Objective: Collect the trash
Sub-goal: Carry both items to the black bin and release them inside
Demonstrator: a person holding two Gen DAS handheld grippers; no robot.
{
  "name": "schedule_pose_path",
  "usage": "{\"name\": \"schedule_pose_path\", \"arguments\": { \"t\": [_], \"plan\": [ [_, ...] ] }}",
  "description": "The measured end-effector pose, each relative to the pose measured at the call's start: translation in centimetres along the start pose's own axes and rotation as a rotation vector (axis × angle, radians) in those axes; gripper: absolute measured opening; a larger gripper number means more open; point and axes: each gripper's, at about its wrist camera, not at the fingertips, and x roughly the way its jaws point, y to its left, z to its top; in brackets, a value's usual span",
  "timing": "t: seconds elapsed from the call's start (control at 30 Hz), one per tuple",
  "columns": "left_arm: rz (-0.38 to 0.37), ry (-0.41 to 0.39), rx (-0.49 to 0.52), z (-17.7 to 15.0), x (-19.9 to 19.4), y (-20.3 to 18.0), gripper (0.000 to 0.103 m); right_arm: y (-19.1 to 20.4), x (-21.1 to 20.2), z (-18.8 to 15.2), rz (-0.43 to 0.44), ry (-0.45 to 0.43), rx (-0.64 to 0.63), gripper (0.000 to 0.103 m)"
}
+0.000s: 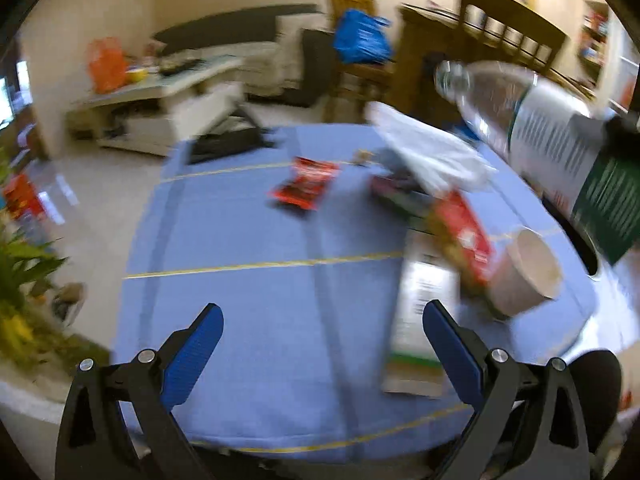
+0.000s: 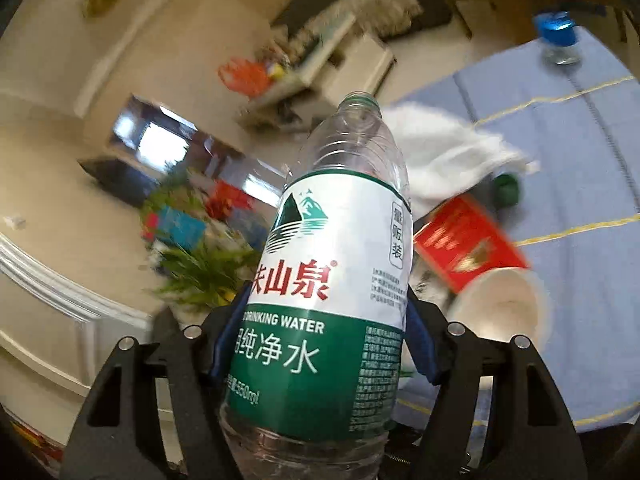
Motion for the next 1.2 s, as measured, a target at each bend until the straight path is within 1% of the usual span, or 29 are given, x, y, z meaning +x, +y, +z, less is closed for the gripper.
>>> {"name": "schedule_pose_path", "arguments": {
  "t": [0.03, 0.1, 0.17, 0.23, 0.27, 0.3, 0.33, 0.37, 0.4, 0.43, 0.57, 0.63, 0.7, 0.77, 0.83, 0.93, 1.0, 1.03, 1.07, 1.13, 1.2],
  "plan": [
    [-0.011, 0.009, 0.018, 0.0, 0.4, -0.7, 0.096, -1.0, -1.7, 0.1, 0.035, -0.018, 0.022, 0.068],
    [-0.012, 0.037, 0.072, -0.1, 1.5, -2.6, 0.096, -2.8, -4.4, 0.2, 0.064, -0.057, 0.049, 0.068],
    [-0.024, 0.083, 0.124, -0.4, 3.1, -4.3, 0.096, -4.0, -6.7, 0.5, 0.051, -0.110, 0.055, 0.068],
    [-0.033, 0.105, 0.163, -0.7, 4.1, -5.4, 0.096, -5.4, -8.7, 0.6, 0.042, -0.152, 0.066, 0.068],
    [-0.033, 0.117, 0.200, -0.8, 4.9, -6.3, 0.096, -6.0, -9.1, 0.7, 0.050, -0.161, 0.076, 0.068],
    [-0.027, 0.125, 0.216, -0.8, 5.4, -6.7, 0.096, -6.6, -9.5, 0.9, 0.054, -0.168, 0.082, 0.068],
    [-0.011, 0.137, 0.228, -0.9, 6.1, -6.9, 0.094, -7.0, -10.1, 0.9, 0.053, -0.175, 0.087, 0.068],
    [-0.003, 0.164, 0.231, -0.8, 7.2, -7.1, 0.072, -7.6, -10.4, 1.0, 0.048, -0.185, 0.092, 0.068],
    [-0.023, 0.203, 0.224, -0.8, 8.2, -7.0, 0.058, -8.1, -10.7, 1.0, 0.048, -0.191, 0.098, 0.068],
    [-0.025, 0.183, 0.215, -0.6, 8.1, -6.8, 0.045, -8.6, -11.1, 1.0, 0.053, -0.196, 0.106, 0.068],
    [0.034, 0.194, 0.190, -0.6, 8.2, -5.3, 0.045, -9.4, -11.6, 0.5, 0.045, -0.214, 0.138, 0.068],
    [0.080, 0.189, 0.165, -0.4, 8.0, -3.8, 0.045, -9.7, -11.6, 0.5, 0.038, -0.220, 0.148, 0.068],
    [0.107, 0.178, 0.096, 0.0, 7.3, -0.9, 0.045, -8.8, -9.9, 0.5, 0.024, -0.225, 0.153, 0.068],
    [0.126, 0.163, 0.036, 0.4, 6.3, 1.8, 0.045, -8.7, -9.9, 0.6, 0.013, -0.232, 0.154, 0.068],
    [0.134, 0.146, 0.009, 0.8, 5.2, 3.7, 0.045, -8.5, -10.2, 0.5, -0.003, -0.248, 0.156, 0.068],
    [0.109, 0.119, -0.015, 1.6, 3.8, 5.4, 0.045, -9.9, -10.6, 0.8, -0.033, -0.286, 0.184, 0.068],
    [0.086, 0.084, -0.023, 2.1, 2.5, 5.3, 0.045, -11.9, -11.3, 0.7, -0.060, -0.324, 0.234, 0.068],
    [0.077, 0.072, -0.020, 2.7, 2.3, 4.7, 0.045, -13.3, -11.9, 0.5, -0.083, -0.350, 0.275, 0.068],
    [0.060, 0.046, -0.009, 3.2, 1.5, 4.1, 0.045, -15.5, -12.8, 0.1, -0.109, -0.381, 0.346, 0.068],
    [0.026, 0.006, 0.017, 3.8, 0.2, 2.0, 0.045, -18.6, -14.0, -0.6, -0.128, -0.413, 0.448, 0.068],
    [-0.026, -0.034, 0.061, 5.2, -1.0, -0.7, 0.045, -20.9, -14.9, -1.2, -0.166, -0.430, 0.513, 0.068]
  ]
}}
